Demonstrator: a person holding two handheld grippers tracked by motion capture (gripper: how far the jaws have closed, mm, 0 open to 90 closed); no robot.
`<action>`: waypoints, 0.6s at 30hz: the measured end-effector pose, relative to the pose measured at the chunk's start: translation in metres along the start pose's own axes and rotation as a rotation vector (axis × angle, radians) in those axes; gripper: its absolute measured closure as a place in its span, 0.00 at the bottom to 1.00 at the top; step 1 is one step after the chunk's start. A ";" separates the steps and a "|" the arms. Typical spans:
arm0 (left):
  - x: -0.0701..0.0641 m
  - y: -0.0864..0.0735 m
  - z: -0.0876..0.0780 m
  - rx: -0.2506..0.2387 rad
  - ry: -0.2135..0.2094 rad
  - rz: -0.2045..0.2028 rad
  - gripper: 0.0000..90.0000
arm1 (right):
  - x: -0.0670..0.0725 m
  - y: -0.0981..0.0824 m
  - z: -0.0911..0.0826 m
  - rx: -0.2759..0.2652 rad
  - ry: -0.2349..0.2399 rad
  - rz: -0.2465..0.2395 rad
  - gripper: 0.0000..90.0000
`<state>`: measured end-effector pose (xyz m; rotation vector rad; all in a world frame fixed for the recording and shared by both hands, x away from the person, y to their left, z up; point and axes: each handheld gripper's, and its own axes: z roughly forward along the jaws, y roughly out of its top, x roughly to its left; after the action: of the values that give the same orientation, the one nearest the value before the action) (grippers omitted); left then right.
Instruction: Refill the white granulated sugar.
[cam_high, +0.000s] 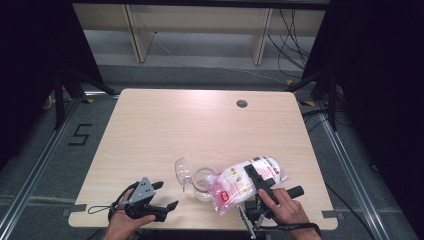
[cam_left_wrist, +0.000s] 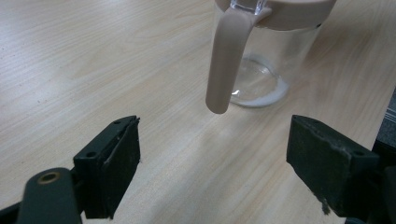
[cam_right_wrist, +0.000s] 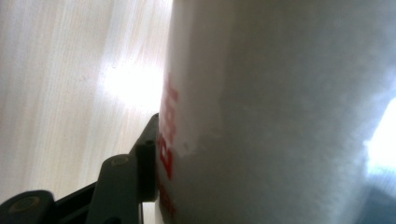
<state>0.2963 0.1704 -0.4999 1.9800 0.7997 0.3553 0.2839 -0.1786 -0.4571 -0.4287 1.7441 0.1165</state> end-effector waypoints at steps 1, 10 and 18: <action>0.000 0.000 0.000 -0.001 0.000 0.001 0.19 | 0.000 0.000 0.000 0.009 0.000 -0.002 0.53; 0.000 0.000 0.000 0.003 0.006 0.005 0.19 | -0.002 0.002 -0.001 0.015 -0.014 -0.052 0.53; 0.001 0.000 0.000 0.011 0.010 0.010 0.18 | 0.000 0.001 -0.002 0.027 -0.021 -0.034 0.53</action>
<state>0.2967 0.1710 -0.4996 1.9943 0.7997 0.3685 0.2819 -0.1777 -0.4566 -0.4360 1.7147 0.0730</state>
